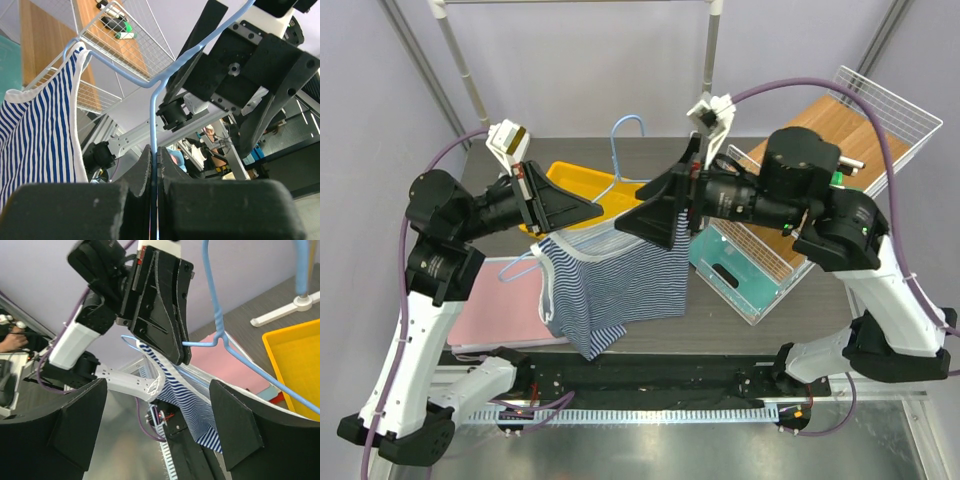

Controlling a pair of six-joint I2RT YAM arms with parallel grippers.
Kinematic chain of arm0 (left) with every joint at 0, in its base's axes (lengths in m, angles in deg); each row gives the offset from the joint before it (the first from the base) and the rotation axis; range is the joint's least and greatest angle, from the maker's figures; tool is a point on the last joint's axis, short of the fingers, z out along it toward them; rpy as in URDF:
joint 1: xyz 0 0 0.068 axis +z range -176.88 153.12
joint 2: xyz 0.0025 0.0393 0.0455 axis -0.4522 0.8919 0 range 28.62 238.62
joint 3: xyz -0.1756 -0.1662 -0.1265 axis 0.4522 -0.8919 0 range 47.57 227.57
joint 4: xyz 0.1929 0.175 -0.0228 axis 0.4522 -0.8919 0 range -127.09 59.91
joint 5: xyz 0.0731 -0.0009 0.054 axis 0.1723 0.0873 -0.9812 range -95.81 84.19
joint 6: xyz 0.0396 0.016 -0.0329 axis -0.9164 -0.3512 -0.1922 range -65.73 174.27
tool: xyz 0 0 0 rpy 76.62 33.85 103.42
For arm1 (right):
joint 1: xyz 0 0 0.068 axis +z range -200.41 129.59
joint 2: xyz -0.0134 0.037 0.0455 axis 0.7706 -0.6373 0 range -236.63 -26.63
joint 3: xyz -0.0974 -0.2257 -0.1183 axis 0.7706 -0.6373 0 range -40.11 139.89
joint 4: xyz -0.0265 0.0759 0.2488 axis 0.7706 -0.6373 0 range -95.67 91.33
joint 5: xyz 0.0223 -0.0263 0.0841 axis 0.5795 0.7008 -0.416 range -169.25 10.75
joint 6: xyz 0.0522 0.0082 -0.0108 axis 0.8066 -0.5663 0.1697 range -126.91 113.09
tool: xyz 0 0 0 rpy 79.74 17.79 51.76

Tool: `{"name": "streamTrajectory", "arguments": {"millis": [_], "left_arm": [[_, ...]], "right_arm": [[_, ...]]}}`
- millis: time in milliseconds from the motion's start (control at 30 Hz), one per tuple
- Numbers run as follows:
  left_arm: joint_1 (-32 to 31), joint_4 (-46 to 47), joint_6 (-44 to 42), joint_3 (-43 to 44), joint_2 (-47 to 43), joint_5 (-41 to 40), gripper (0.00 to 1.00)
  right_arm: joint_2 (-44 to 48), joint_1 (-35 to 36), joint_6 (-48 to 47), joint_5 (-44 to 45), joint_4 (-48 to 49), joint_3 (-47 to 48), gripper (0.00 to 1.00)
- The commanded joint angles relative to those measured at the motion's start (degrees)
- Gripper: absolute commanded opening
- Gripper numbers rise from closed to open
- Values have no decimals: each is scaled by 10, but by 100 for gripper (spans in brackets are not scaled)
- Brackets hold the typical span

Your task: Remove the tank top from the hanger

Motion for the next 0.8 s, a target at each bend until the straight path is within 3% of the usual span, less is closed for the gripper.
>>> {"name": "streamTrajectory", "arguments": {"millis": [0, 333, 667, 767], "left_arm": [[-2, 33, 6, -4, -17, 9, 0], [-2, 14, 2, -14, -37, 13, 0], [-2, 13, 7, -15, -44, 12, 0], [-2, 12, 9, -14, -49, 13, 0]], "right_arm": [[-6, 50, -50, 156, 39, -7, 86], [-20, 66, -58, 190, 78, -10, 64], [-45, 76, -47, 201, 118, -16, 60], [-47, 79, -40, 208, 135, -26, 54]]}}
